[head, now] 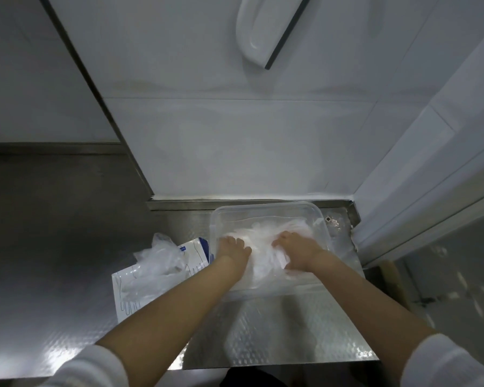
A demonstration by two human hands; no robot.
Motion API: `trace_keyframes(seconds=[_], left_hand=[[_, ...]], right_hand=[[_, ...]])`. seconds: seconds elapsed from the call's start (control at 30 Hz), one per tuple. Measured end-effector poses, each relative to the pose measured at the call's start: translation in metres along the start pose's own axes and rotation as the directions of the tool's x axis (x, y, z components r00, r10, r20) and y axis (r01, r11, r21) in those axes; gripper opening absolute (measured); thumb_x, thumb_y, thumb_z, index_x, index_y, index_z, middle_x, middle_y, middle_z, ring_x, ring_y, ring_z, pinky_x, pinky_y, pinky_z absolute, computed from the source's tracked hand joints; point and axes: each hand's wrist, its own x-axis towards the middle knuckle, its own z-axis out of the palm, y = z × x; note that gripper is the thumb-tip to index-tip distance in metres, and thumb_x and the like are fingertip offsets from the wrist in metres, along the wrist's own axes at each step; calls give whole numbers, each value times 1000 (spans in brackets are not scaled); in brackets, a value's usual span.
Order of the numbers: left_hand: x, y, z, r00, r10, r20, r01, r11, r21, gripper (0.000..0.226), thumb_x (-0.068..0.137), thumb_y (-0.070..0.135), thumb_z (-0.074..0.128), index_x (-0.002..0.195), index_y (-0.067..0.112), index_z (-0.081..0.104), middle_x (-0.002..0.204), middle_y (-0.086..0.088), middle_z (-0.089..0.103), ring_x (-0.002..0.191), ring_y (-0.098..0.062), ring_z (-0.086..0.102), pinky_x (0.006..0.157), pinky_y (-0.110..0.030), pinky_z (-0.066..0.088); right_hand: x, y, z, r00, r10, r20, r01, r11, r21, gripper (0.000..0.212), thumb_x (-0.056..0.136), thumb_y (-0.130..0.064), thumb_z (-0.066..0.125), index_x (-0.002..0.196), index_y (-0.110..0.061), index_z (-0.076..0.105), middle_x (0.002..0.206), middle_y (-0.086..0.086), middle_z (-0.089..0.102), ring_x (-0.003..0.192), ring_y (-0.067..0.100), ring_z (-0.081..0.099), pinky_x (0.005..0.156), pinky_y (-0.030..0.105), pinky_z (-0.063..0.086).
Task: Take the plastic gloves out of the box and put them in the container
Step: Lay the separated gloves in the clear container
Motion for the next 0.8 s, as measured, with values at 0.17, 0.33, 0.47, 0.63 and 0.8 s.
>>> trace_keyframes(seconds=[0.17,0.33,0.47,0.63,0.8], left_hand=[[-40,-23,-10,889,-45,-455,-35,985,-166,34,96,16,43,130,12,43,129,-9,51,117,-27,46,102,-37,29],[-95,-53,22,725,-288,-626,-124,839,-530,34,88,7,50,120,18,53,119,0,53,110,-20,49,93,-29,30],[-120,-81,72,770,-447,-455,60,761,-646,36,85,7,55,120,14,54,123,-4,52,115,-25,48,91,-34,32],[-129,-96,120,874,-447,-189,201,688,-698,44,92,21,49,135,24,38,141,2,37,129,-18,35,100,-34,29],[-133,-97,135,928,-323,-186,54,610,-791,45,93,28,54,135,20,40,138,-1,41,127,-19,38,104,-33,34]], right_hand=[[-24,-32,-25,976,55,-211,-18,984,176,33,96,-19,51,129,-18,52,133,2,53,121,20,50,99,33,41],[-48,-108,-33,835,-108,-539,289,921,263,25,99,-15,45,121,-15,56,120,0,58,104,14,56,86,25,45],[-48,-162,-22,798,-343,-495,479,860,176,33,97,-10,47,130,-14,49,128,4,50,111,19,51,88,30,44],[-22,-202,9,849,-425,-315,462,886,51,55,90,-3,54,140,-10,34,136,11,42,118,27,46,90,36,41],[-4,-212,19,915,-349,-201,340,937,-79,44,90,-3,53,131,-7,40,125,15,49,114,31,48,86,39,43]])
